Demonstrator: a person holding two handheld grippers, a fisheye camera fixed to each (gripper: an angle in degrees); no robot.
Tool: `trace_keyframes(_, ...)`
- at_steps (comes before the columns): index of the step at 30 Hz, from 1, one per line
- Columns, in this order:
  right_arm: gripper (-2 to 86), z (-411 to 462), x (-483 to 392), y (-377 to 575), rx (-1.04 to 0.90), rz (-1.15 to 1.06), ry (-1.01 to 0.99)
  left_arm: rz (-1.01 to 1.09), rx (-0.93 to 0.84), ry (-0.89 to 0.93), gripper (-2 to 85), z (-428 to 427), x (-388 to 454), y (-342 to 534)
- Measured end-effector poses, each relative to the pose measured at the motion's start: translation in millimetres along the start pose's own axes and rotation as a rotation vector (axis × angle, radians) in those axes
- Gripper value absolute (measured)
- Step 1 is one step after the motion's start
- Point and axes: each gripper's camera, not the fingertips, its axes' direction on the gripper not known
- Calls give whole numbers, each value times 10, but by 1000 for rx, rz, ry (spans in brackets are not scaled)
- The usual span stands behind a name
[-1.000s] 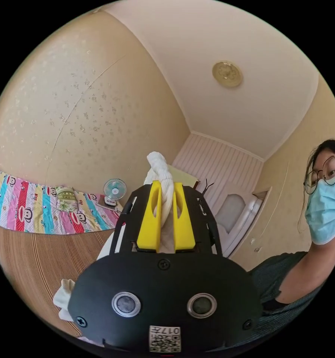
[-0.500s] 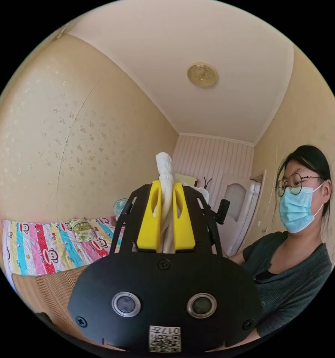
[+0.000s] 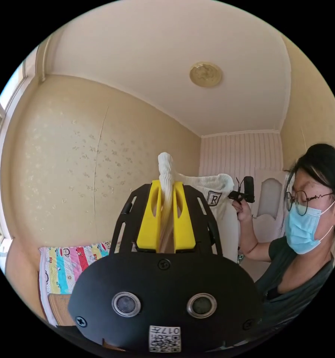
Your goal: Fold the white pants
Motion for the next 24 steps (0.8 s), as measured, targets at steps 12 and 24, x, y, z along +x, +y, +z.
trace_keyframes(12,32,3735,4058,1120,-472,465,483,-753,-501,-515,61,3630,-4704,1771)
trace_keyframes(24,83,4100,3233,5678,-903,802,123,-859,-1097,-403,71,2612,-4909,6647)
